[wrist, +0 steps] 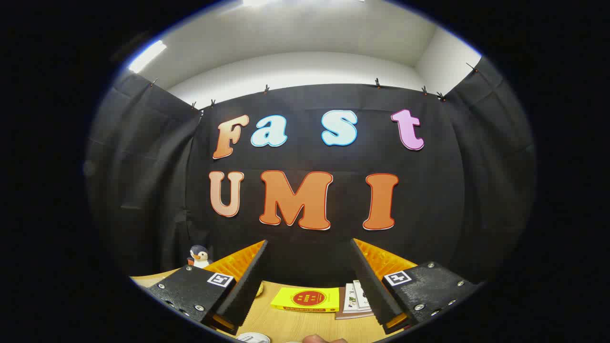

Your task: Open the storage box then place both shoes into the box .Put the left shoe in first, then the right shoe, with the right side of both shoes facing outward in a uniform manner.

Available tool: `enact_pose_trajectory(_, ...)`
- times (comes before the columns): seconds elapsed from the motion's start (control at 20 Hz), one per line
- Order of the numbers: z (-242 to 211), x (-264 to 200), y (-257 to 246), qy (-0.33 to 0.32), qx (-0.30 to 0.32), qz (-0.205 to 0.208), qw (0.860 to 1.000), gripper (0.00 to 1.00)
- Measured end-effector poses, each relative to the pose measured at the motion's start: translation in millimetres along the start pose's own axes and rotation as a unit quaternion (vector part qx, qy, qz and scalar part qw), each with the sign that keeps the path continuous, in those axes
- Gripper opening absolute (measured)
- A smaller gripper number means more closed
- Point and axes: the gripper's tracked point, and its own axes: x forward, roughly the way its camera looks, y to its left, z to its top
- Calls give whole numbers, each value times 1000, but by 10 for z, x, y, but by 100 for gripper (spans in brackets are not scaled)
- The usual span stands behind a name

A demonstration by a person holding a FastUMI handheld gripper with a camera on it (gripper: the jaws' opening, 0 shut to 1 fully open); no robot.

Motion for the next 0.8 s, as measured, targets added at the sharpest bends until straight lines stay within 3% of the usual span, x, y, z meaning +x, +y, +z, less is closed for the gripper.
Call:
enact_pose_trajectory(0.25,135,10,100,-5,-14,11,1000,99)
enact_pose_trajectory(0.8,31,43,9,5,18,9,1000,99)
